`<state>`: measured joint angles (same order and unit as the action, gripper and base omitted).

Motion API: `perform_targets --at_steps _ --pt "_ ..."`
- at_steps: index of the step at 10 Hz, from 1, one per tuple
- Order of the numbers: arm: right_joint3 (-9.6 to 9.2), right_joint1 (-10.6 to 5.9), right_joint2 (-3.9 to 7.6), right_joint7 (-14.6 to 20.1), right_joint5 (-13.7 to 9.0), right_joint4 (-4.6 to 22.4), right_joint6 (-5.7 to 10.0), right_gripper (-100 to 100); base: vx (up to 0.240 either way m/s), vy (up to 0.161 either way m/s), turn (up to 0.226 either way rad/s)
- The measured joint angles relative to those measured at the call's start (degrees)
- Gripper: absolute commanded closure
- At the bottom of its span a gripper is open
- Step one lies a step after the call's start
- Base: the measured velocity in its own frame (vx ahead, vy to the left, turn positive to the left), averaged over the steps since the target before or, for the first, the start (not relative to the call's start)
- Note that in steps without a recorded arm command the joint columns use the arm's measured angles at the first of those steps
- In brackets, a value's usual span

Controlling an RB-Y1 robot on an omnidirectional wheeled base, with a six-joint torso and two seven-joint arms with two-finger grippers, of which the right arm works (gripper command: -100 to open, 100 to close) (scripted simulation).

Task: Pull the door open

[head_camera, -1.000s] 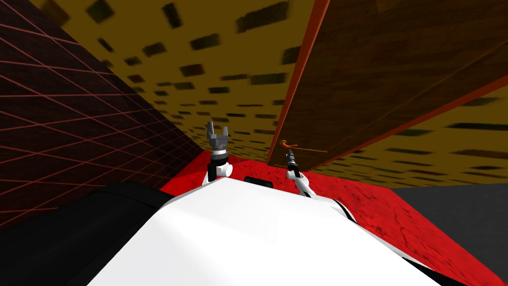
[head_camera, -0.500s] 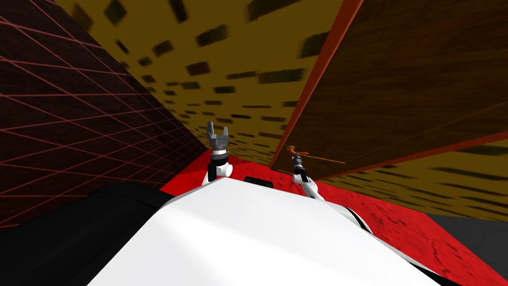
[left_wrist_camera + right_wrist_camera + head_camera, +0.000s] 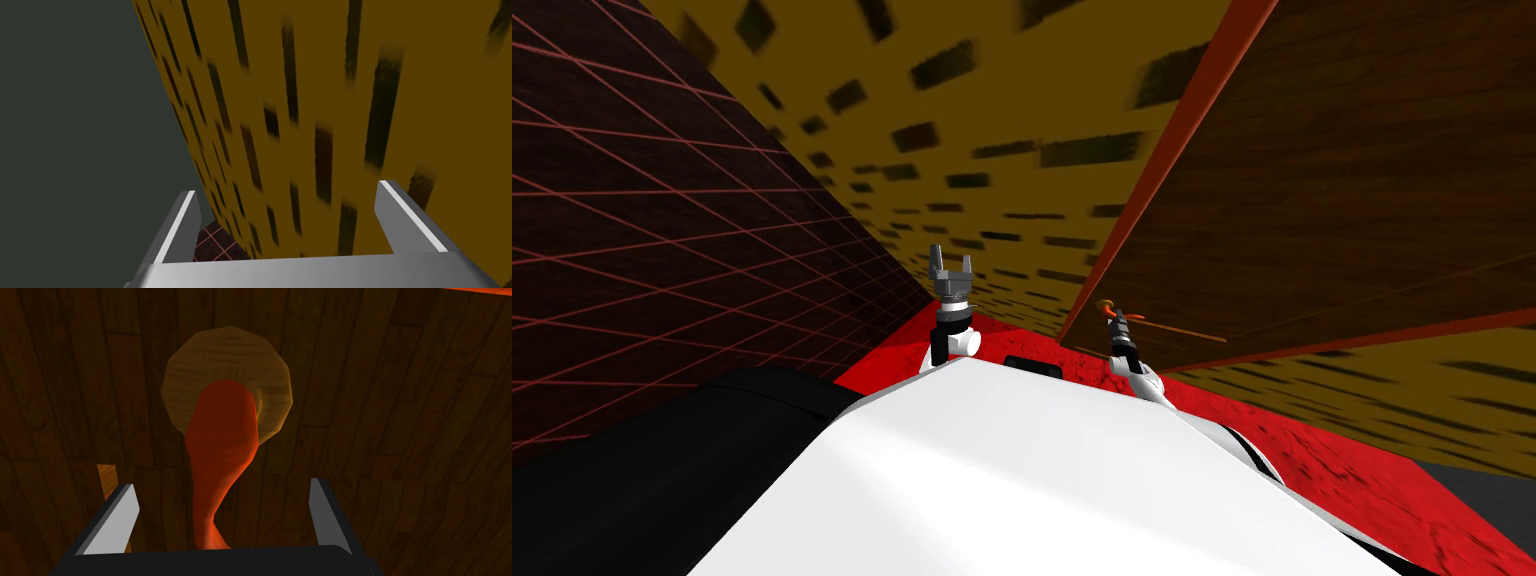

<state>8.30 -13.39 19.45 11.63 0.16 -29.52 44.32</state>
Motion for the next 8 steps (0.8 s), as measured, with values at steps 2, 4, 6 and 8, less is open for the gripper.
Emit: perform_targets --at_steps 2,4,6,8 --pt "0.4 -0.28 1.0 0.7 -0.3 2.0 1.46 100 0.029 0.001 0.002" --pt "0.42 -0.28 0.94 0.7 -0.3 1.7 1.18 100 -0.021 -0.003 -0.002" --pt "0.39 -0.27 0.91 0.6 -0.3 1.7 1.11 100 -0.008 -0.002 0.003" --pt "0.35 -0.21 0.88 0.6 -0.3 1.8 1.09 100 -0.06 -0.023 0.063"
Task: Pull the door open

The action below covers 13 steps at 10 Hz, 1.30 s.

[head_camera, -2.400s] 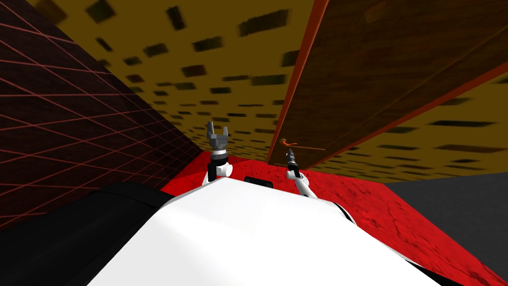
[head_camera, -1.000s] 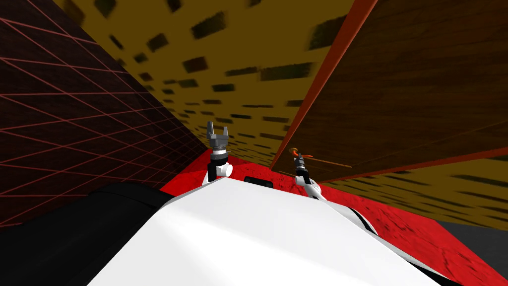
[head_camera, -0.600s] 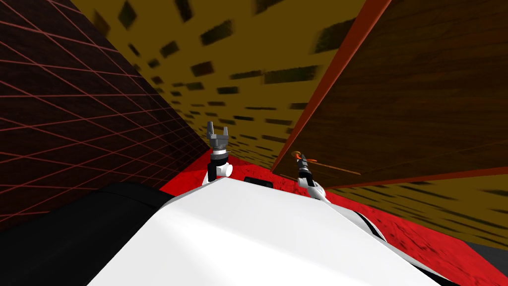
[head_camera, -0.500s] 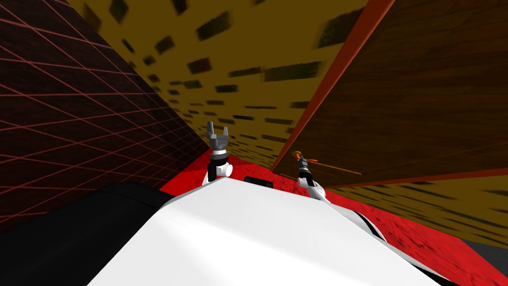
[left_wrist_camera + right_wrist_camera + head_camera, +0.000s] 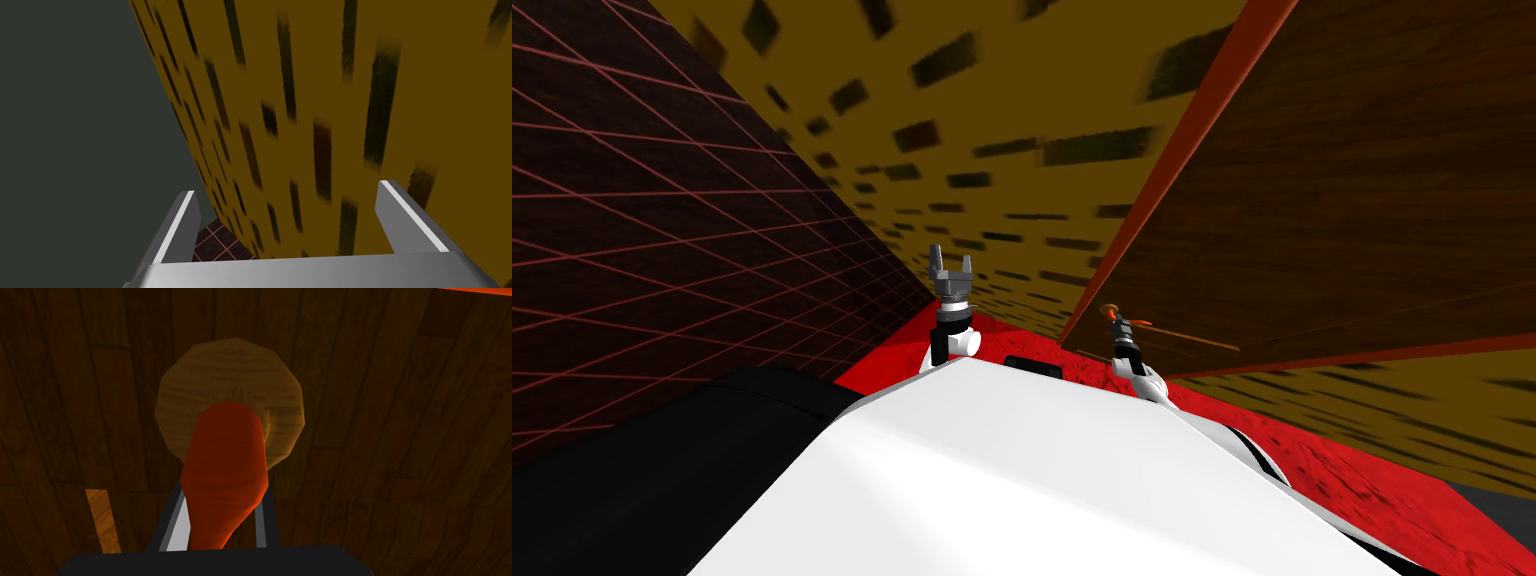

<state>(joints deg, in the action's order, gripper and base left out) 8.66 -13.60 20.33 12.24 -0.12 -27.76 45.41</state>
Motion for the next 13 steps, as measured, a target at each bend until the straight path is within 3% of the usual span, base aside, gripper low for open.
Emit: perform_targets --at_steps 4,8,11,13 --pt "-1.79 1.15 1.47 2.7 1.1 -0.9 1.18 100 -0.203 -0.072 0.131" --pt "-4.39 2.12 3.55 6.5 2.8 0.0 3.87 100 -0.228 -0.096 0.152" --pt "-5.66 2.84 4.04 8.1 3.6 -0.5 4.7 100 -0.16 -0.04 0.047" --pt "-6.86 3.18 4.87 9.6 4.6 -0.6 6.27 100 -0.205 -0.091 0.04"
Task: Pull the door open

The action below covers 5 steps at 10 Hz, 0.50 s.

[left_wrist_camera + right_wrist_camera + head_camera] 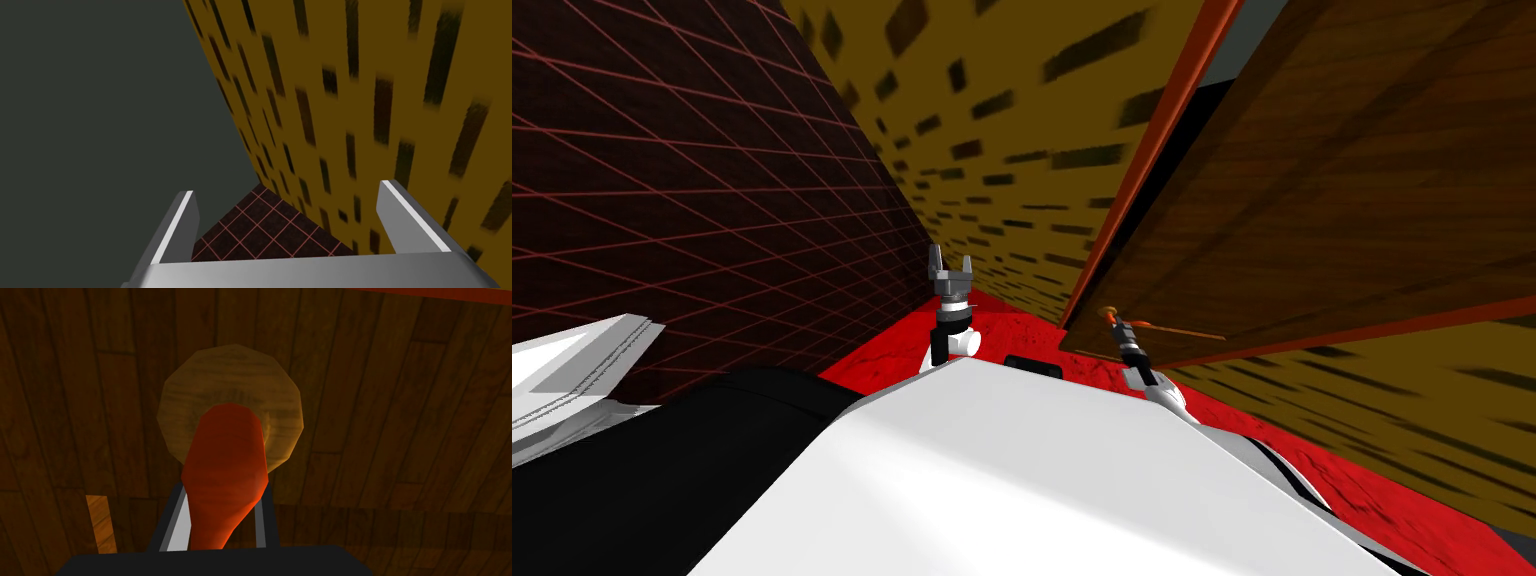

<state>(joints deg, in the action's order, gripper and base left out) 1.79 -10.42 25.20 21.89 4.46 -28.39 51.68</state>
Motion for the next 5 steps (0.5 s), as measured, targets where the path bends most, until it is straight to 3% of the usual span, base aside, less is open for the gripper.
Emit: perform_targets --at_steps 2,4,5 --pt "-1.5 1.07 0.83 1.7 1.1 -1.2 1.02 100 -0.192 -0.098 0.042" --pt "-2.95 1.28 1.36 3.1 2.3 -0.6 2.98 100 -0.149 -0.086 0.032" --pt "-3.17 1.44 1.22 3.3 2.4 -0.5 3.17 100 -0.135 -0.039 0.189"
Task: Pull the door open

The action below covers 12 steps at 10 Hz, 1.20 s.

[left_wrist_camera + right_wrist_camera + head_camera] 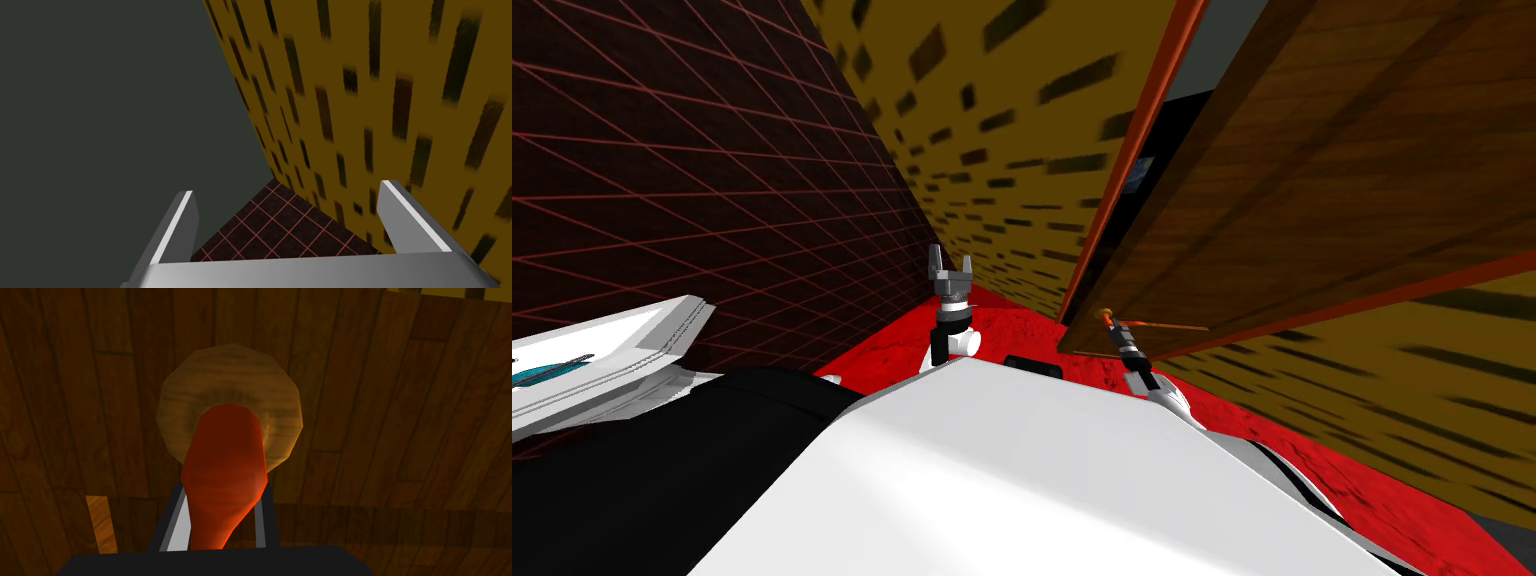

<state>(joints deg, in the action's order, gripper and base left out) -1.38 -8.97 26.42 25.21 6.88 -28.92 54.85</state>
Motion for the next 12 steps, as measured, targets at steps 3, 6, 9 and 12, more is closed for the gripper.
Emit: perform_targets --at_steps 3,6,9,12 --pt "-0.23 1.94 2.07 1.8 0.5 0.0 3.17 100 -0.21 -0.092 0.162" --pt "-0.75 4.13 3.51 3.3 1.1 -0.3 6.03 100 -0.172 -0.084 0.112" --pt "-1.07 5.48 4.31 4.1 1.5 -0.3 7.75 100 -0.084 -0.046 0.059" --pt "-1.11 5.13 4.61 4.4 1.6 1.4 9.16 100 -0.089 -0.05 0.124"
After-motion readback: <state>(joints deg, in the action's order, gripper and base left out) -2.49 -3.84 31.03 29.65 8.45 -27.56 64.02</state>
